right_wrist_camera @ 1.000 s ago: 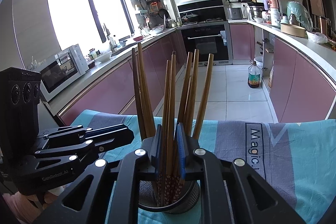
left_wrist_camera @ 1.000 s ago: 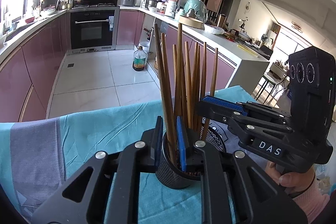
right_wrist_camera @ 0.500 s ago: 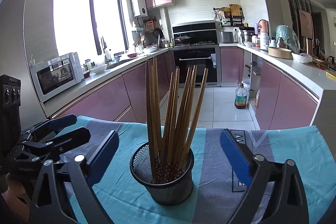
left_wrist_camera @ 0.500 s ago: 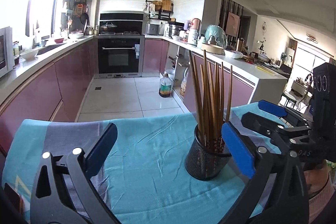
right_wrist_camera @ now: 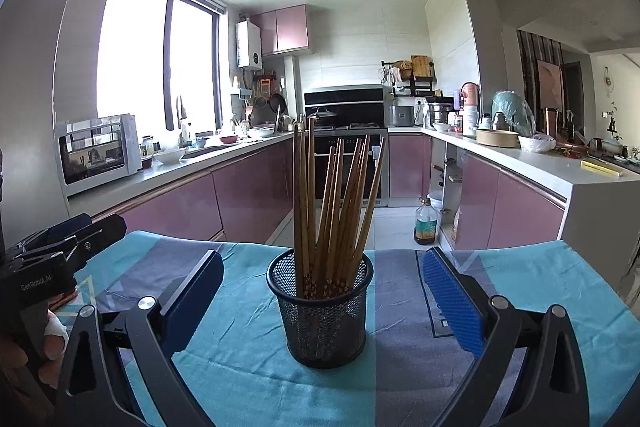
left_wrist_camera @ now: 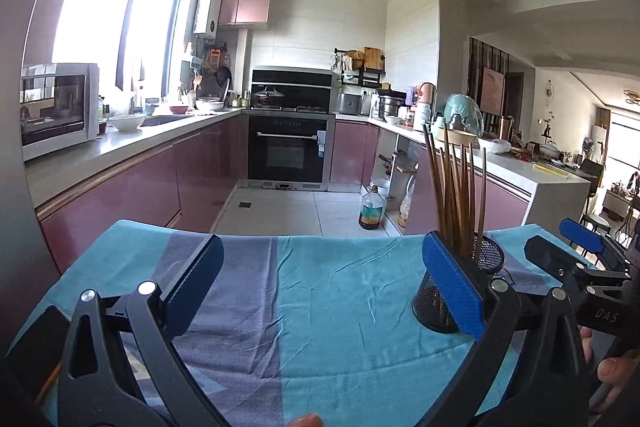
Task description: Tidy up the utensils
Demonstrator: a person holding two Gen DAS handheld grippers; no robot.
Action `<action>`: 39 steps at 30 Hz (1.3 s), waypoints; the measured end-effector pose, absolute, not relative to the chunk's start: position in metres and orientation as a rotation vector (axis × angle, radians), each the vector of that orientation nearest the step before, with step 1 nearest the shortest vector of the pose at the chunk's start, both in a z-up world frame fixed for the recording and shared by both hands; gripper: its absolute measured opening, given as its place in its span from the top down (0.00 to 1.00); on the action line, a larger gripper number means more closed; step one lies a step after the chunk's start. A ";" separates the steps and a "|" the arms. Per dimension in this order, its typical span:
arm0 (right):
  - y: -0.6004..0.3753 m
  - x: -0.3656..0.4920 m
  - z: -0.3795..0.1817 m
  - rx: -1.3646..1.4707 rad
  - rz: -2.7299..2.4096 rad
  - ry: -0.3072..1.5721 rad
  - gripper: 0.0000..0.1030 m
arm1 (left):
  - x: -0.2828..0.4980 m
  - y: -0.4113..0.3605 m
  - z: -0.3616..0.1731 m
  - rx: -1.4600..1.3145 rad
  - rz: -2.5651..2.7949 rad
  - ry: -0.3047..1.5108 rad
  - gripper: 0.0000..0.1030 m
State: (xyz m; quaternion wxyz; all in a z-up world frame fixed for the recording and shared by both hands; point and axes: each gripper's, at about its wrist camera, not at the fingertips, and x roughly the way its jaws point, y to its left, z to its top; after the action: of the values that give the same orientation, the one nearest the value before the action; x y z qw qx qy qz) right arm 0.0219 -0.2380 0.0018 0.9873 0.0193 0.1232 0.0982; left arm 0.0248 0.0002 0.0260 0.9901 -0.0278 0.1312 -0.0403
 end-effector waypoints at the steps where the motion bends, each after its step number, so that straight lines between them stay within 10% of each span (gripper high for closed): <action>1: -0.237 0.020 0.001 0.035 0.189 0.244 0.06 | 0.021 0.002 0.024 -0.052 -0.072 0.258 0.05; 39: -0.226 -0.009 -0.015 -0.001 0.078 0.206 0.06 | -0.001 -0.002 0.006 -0.057 -0.025 0.248 0.05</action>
State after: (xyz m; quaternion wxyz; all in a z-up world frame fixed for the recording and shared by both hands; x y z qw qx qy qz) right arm -0.0094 -0.2258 -0.0146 0.9939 -0.0007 0.1030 0.0391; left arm -0.0014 -0.0020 0.0060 0.9919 -0.0282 0.1235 -0.0125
